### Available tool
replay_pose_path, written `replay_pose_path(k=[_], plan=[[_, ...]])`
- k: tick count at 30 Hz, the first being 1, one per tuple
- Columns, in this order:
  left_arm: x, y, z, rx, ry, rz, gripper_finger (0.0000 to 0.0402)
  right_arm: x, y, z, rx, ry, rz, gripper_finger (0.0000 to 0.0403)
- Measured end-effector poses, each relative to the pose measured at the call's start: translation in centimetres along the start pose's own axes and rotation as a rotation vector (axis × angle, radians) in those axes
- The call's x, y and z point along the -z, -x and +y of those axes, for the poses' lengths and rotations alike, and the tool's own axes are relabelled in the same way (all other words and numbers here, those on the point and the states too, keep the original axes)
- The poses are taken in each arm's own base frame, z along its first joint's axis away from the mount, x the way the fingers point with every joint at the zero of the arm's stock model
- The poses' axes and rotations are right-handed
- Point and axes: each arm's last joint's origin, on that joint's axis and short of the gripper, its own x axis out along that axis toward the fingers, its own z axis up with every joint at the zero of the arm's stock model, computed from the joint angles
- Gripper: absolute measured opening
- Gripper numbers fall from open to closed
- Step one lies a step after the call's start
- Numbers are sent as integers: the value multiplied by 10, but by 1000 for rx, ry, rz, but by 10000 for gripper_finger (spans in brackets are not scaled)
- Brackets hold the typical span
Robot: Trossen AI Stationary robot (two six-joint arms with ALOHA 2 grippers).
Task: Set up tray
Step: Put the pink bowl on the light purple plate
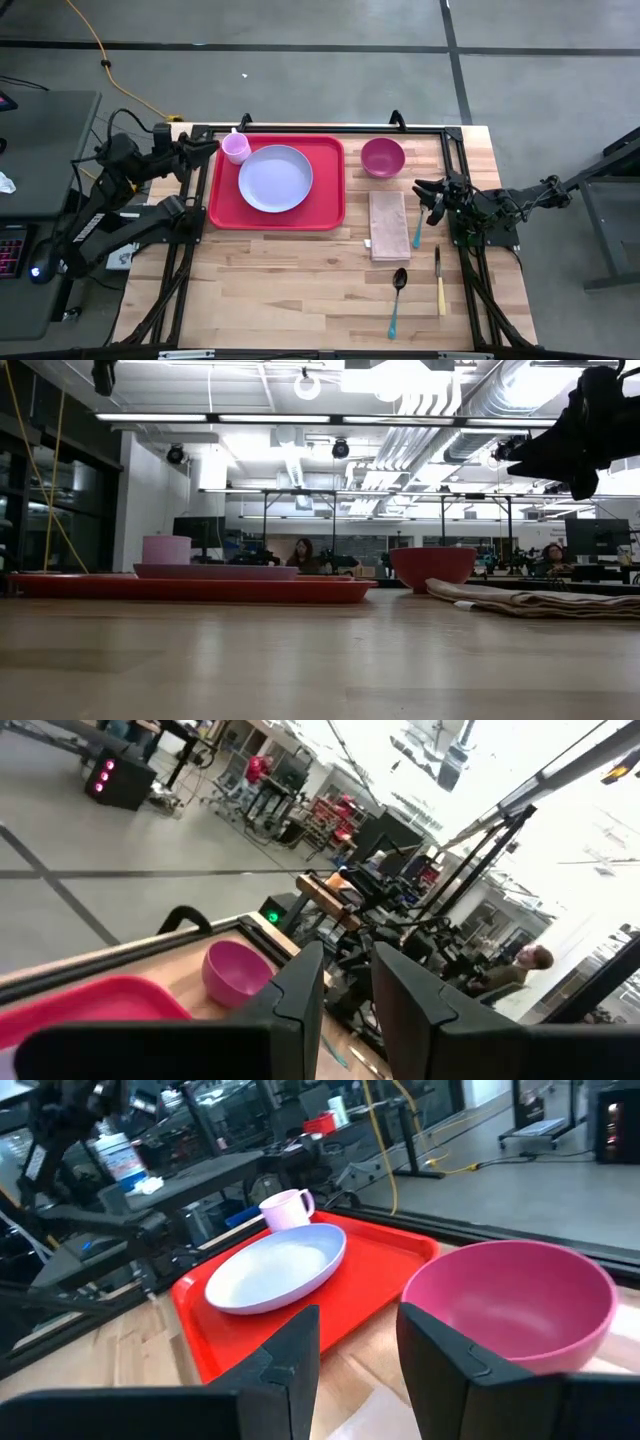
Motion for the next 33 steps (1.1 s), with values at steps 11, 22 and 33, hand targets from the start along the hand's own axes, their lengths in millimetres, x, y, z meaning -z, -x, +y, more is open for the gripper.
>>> replay_pose_path(k=[11,22,33], plan=[[19,6,11,53,-22,-40,117,-12,1,3,38,12,-119,113],[35,-4,26,83,-25,-31,117,-23,3,5,86,52,-218,113],[47,-11,38,84,-15,-12,117,-35,5,6,137,99,-302,113]])
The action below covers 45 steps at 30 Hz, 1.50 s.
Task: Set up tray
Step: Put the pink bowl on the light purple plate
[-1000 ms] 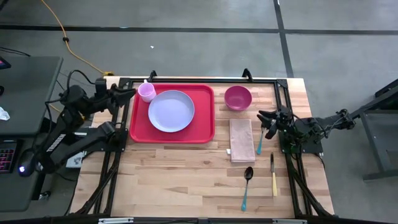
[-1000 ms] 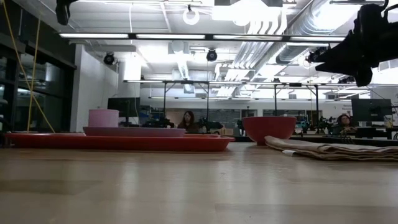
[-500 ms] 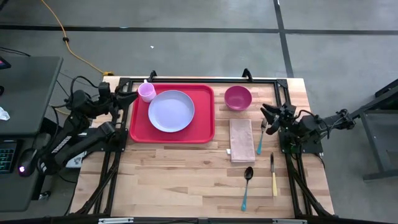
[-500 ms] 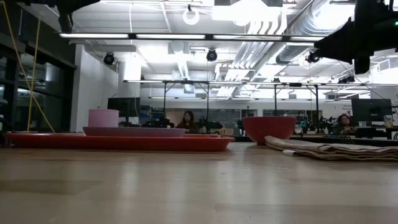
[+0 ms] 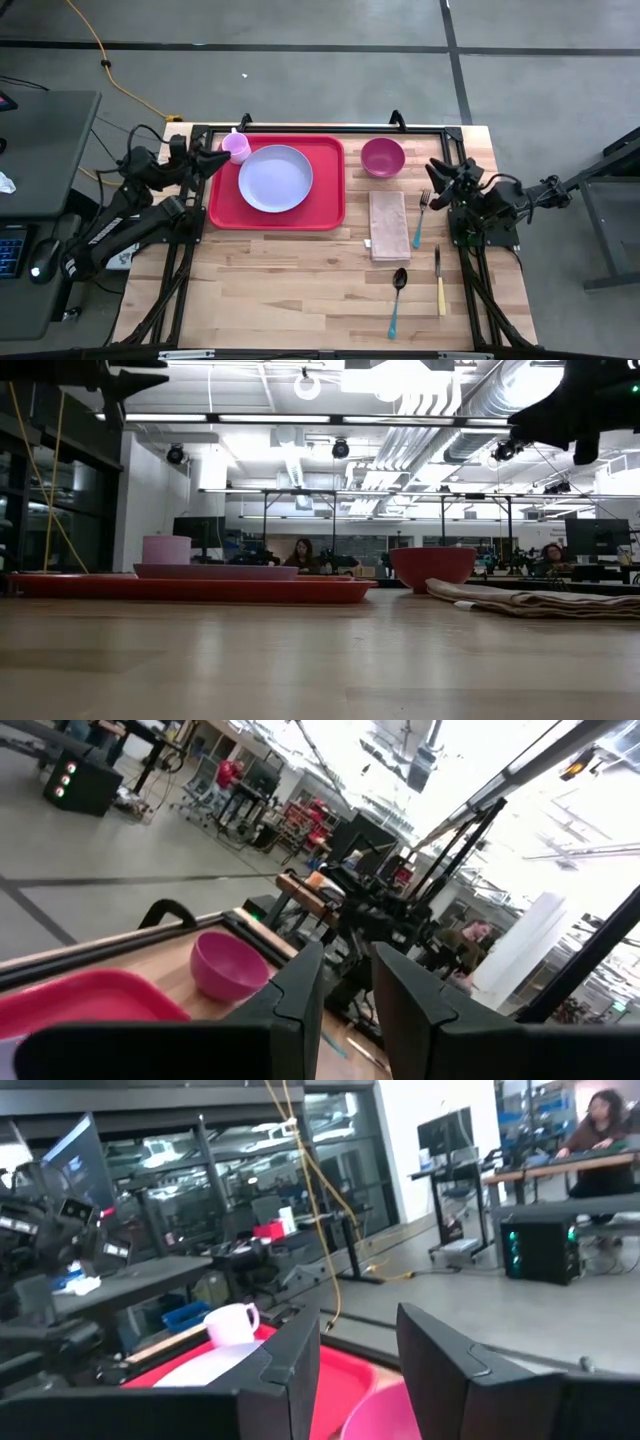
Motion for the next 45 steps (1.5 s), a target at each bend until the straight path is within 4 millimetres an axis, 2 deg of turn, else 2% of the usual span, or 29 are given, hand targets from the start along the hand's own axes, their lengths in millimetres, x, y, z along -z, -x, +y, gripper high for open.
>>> replay_pose_path(k=[13,19,29,33,37,45], plan=[[19,-5,17,-53,20,44,117,-9,-3,3,72,51,-53,113],[26,-4,22,-30,3,11,117,-12,-6,8,97,78,-66,113],[37,10,23,18,-1,-39,117,-50,-14,22,166,173,-56,113],[40,10,24,13,8,-15,117,-62,-17,27,210,173,-50,113],[40,10,24,6,8,-10,117,-67,-21,33,228,187,-40,113],[41,10,26,-34,-24,-21,117,-65,-29,45,310,253,4,113]])
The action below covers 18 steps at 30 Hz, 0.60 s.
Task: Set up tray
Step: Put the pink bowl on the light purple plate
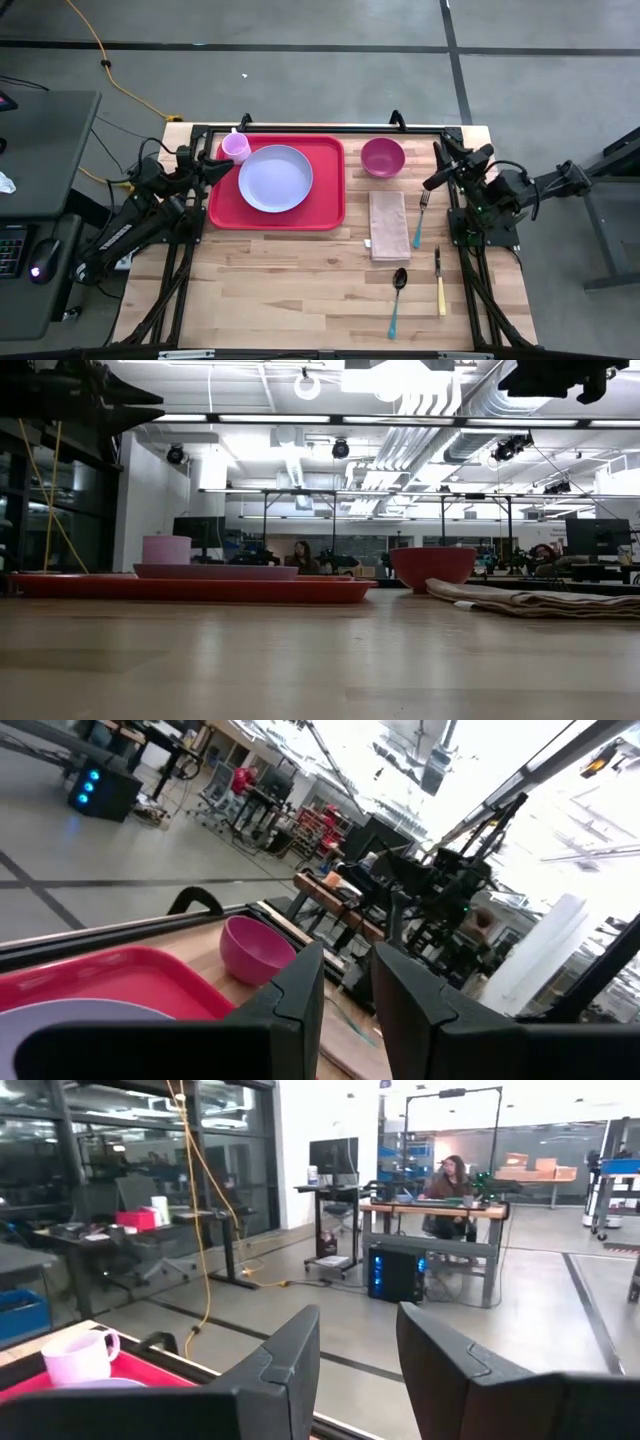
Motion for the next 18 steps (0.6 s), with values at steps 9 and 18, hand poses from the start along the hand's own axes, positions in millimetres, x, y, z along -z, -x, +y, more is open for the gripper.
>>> replay_pose_path(k=[9,18], plan=[[1,0,2,-39,-25,2,117,0,0,0,60,0,17,113],[9,1,11,-191,-96,49,117,0,0,0,74,19,21,113]])
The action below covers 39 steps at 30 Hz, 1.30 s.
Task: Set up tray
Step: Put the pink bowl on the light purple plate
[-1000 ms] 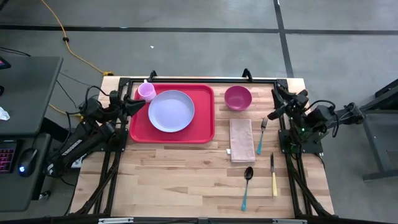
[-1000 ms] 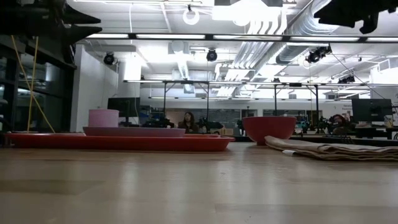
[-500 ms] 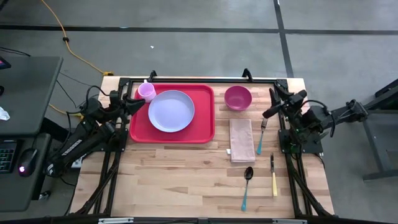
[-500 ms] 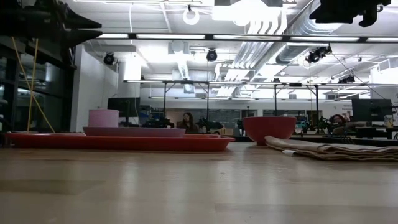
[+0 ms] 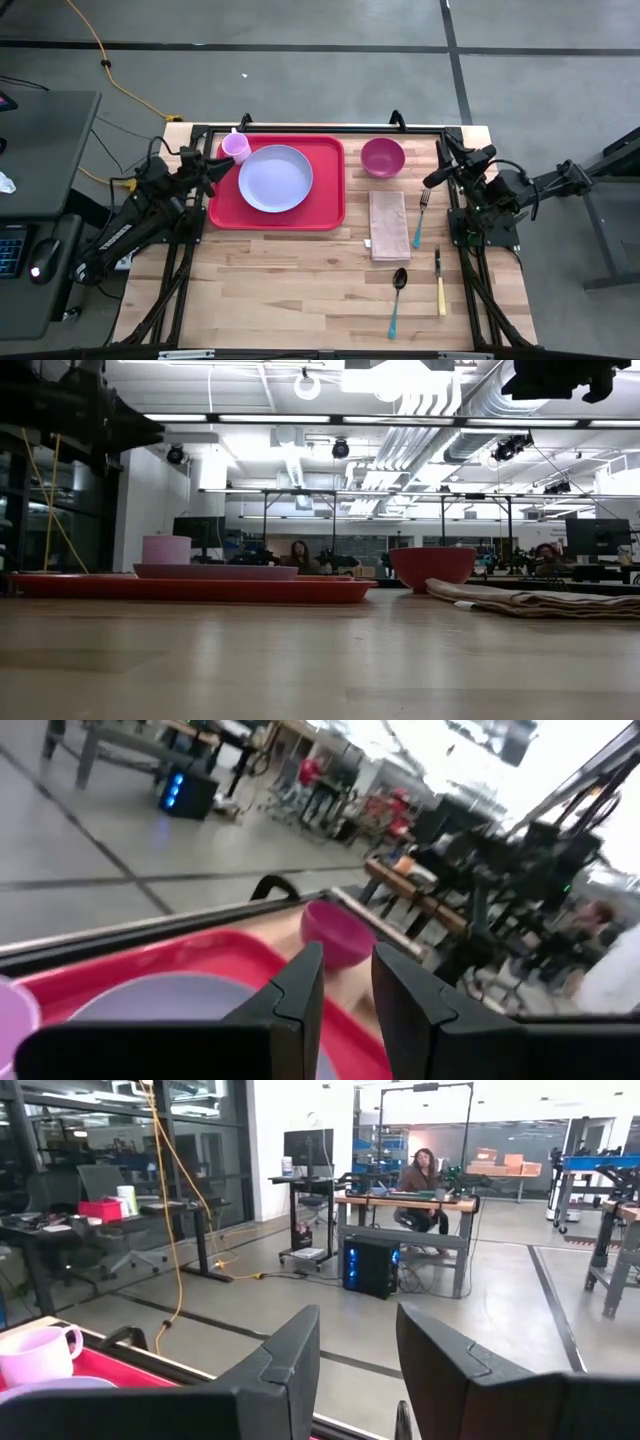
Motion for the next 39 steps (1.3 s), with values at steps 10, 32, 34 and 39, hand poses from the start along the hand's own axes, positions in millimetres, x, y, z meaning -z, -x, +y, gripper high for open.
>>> replay_pose_path(k=[10,32,34,39], plan=[[15,2,10,-149,-5,136,117,-1,0,-1,35,-20,8,113],[31,3,20,-274,-27,235,117,-1,-14,17,83,-51,-19,113],[31,3,20,-276,-27,235,117,-5,-18,20,96,-48,-23,113],[31,3,20,-279,-27,235,117,-21,-29,28,127,18,-15,113]])
